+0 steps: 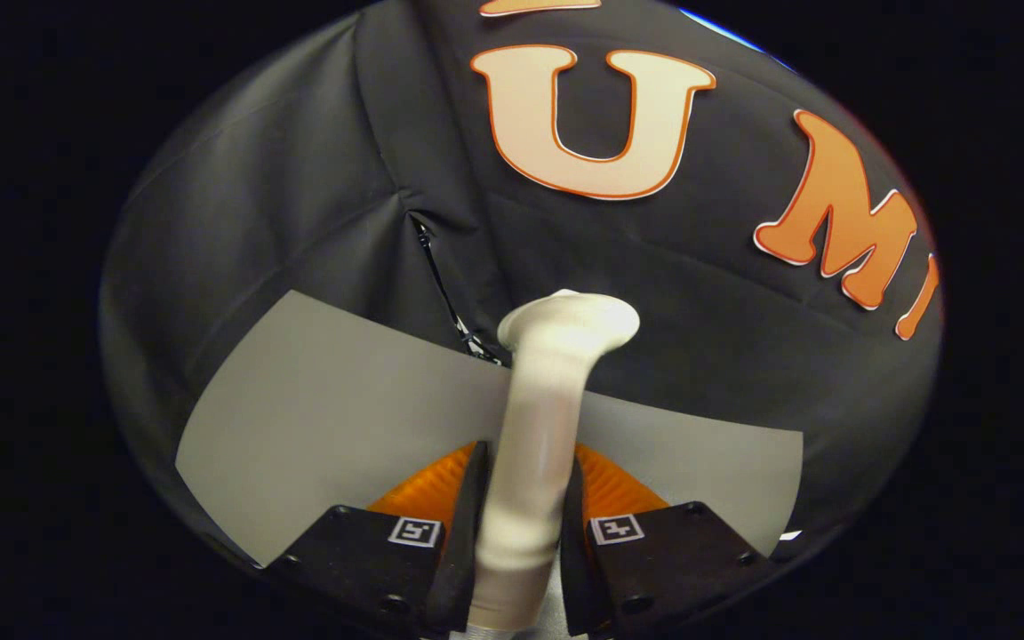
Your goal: Iron the clothes twice with a garment steamer, once on the left side and once on the right side.
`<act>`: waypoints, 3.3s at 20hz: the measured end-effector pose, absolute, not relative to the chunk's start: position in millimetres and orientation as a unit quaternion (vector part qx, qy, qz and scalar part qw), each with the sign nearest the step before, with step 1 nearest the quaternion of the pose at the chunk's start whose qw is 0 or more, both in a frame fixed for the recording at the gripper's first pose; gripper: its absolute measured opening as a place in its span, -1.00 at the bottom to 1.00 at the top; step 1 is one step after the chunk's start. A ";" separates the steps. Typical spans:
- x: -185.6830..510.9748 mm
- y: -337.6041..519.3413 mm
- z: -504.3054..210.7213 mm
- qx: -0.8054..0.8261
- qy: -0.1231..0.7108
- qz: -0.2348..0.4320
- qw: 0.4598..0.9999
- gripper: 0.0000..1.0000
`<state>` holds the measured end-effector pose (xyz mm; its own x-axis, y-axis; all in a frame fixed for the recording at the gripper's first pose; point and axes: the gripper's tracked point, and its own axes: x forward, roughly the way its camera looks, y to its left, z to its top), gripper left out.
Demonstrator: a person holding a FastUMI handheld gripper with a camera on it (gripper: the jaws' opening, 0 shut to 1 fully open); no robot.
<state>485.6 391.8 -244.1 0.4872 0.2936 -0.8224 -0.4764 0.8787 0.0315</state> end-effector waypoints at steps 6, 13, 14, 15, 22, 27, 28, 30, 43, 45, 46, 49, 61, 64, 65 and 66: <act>472.5 395.2 -213.7 -0.091 0.405 0.244 0.876 -0.14; 447.5 398.0 -164.4 -0.080 0.348 0.262 0.896 -0.14; 442.0 397.0 -156.2 -0.081 0.338 0.265 0.900 -0.14; 437.1 395.7 -147.8 -0.083 0.327 0.266 0.903 -0.15; 401.7 357.6 -87.2 -0.074 0.238 0.258 0.933 -0.16; 352.6 316.9 -43.0 -0.050 0.173 0.260 0.949 -0.16; 340.3 306.0 -33.3 -0.047 0.159 0.259 0.952 -0.16; 311.1 282.5 -6.6 -0.042 0.136 0.261 0.955 -0.16; 159.8 101.9 61.6 -0.026 0.041 0.226 0.973 -0.16; 139.6 69.8 63.4 -0.025 0.035 0.215 0.976 -0.16; 130.3 54.9 61.9 -0.024 0.035 0.212 0.976 -0.16; 107.4 13.3 59.5 -0.028 0.028 0.197 0.980 -0.16; 77.2 -57.0 29.9 -0.017 -0.009 0.138 0.990 -0.17; 82.7 -56.5 16.8 -0.009 -0.018 0.132 0.991 -0.17; 86.1 -55.5 13.1 -0.006 -0.021 0.131 0.991 -0.17; 89.7 -55.4 9.9 -0.003 -0.024 0.131 0.991 -0.17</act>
